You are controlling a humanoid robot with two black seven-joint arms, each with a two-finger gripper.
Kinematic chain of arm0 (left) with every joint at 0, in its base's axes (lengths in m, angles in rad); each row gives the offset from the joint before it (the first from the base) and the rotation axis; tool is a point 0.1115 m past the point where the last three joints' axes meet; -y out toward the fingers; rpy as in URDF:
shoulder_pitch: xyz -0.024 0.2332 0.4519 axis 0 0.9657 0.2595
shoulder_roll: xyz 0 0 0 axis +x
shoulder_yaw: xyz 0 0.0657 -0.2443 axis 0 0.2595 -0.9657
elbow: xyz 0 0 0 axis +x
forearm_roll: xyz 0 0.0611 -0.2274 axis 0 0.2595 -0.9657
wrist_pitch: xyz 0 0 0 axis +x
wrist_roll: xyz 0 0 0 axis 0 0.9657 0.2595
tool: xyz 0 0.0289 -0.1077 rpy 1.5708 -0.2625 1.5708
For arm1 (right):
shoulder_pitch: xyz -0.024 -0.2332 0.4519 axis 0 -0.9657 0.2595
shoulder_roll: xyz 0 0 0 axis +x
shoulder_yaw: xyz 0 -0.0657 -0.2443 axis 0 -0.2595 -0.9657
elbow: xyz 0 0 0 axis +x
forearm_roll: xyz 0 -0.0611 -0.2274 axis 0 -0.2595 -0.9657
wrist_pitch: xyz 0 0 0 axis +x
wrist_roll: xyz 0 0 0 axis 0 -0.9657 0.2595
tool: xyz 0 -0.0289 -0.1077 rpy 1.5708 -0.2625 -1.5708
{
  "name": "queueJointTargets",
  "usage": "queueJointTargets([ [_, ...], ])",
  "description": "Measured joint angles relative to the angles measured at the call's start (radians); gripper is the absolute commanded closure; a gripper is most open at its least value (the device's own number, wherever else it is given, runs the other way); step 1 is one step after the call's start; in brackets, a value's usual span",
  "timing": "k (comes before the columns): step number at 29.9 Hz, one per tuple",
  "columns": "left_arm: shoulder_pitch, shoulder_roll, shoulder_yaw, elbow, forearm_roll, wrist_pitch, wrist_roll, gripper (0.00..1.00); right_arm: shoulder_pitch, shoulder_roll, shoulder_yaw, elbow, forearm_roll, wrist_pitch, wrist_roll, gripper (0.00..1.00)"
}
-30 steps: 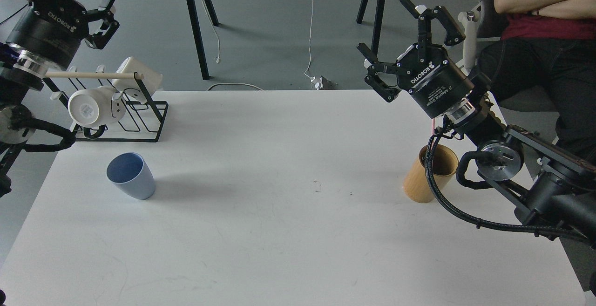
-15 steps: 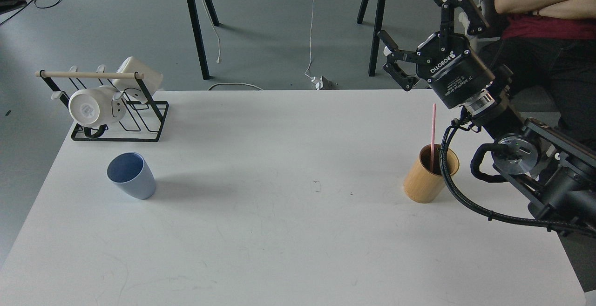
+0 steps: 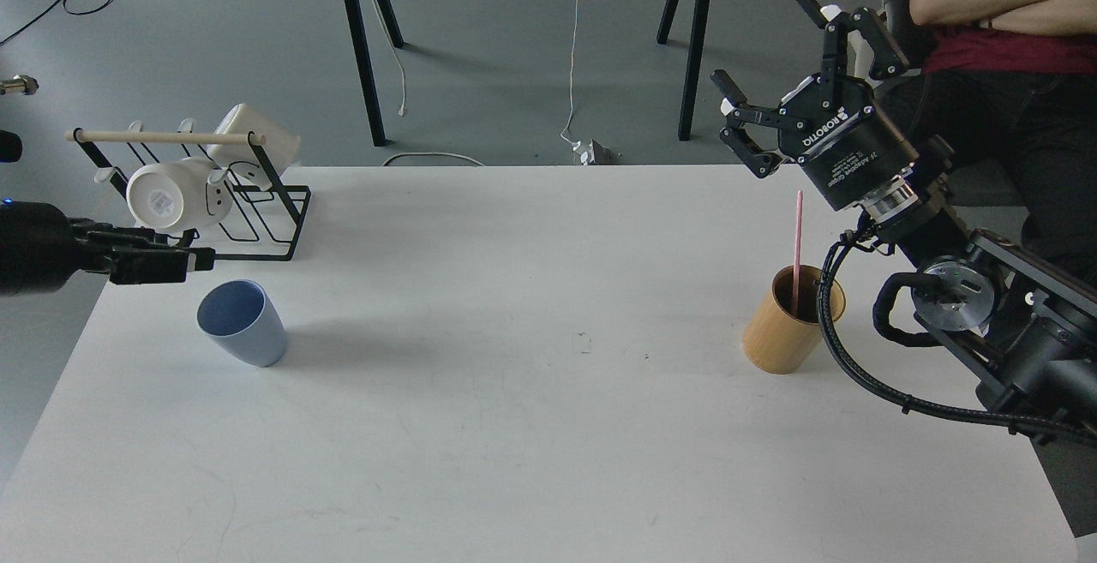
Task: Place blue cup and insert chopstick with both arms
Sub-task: 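Grasp the tipped blue cup with the left gripper and lift it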
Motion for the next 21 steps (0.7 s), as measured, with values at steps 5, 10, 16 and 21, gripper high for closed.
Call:
queueJointTargets([
  [5, 0.003, -0.101, 0.03, 0.076, 0.008, 0.0, 0.0, 0.04, -0.006, -0.001, 0.001, -0.001, 0.0, 0.0, 0.0, 0.02],
  [10, 0.005, -0.154, 0.035, 0.151, 0.01, 0.0, 0.0, 0.04, -0.011, -0.001, 0.005, -0.001, 0.001, 0.0, 0.0, 0.02],
  [16, 0.006, -0.197, 0.052, 0.237, 0.028, 0.0, 0.0, 0.04, -0.012, -0.002, 0.007, -0.001, 0.001, 0.0, 0.0, 0.02],
  [21, 0.004, -0.236, 0.084, 0.312, 0.035, 0.0, 0.0, 0.04, -0.013, -0.002, 0.009, -0.001, 0.001, 0.0, 0.0, 0.02],
])
